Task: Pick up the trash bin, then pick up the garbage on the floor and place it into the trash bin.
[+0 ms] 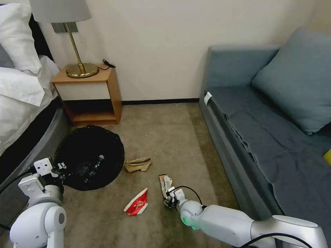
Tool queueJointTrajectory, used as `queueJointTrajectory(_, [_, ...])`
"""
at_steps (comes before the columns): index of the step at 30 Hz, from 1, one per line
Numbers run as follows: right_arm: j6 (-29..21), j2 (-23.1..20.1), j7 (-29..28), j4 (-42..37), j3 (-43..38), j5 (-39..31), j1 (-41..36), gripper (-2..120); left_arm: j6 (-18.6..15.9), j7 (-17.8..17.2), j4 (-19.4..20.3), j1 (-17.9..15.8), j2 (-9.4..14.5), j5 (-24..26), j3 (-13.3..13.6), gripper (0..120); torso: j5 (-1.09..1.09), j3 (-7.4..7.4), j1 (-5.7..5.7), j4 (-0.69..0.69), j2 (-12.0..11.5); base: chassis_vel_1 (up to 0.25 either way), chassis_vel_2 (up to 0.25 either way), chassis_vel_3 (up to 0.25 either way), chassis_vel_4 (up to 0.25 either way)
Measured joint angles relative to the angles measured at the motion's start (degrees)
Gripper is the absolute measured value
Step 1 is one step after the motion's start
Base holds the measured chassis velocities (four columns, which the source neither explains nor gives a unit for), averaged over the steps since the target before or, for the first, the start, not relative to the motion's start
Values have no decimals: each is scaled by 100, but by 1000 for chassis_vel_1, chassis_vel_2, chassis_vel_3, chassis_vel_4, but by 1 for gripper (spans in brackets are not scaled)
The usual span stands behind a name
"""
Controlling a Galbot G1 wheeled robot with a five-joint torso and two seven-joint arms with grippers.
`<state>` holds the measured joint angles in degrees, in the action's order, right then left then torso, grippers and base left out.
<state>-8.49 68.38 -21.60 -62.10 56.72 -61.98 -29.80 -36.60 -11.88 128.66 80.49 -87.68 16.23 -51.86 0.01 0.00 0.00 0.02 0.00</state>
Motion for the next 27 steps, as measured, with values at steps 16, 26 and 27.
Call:
queueJointTrajectory(16, [101, -178, 26, -72, -73, 101, -14, 0, 17, 17, -44, -20, -14, -47, 9, 2, -4, 0, 0, -3, 1, 0, 0, 0, 0])
queueJointTrajectory(26, [154, -549, -19, -681, -304, 71, 5, 0, 17, 16, -87, -28, -10, -45, 25, 2, -1, 0, 0, -2, 1, 0, 0, 0, 0])
queueJointTrajectory(27, [160, -637, -32, -841, -374, 69, 18, 0, 15, 16, -92, -26, -7, -42, 25, 2, -1, 0, 0, -3, 1, 0, 0, 0, 0])
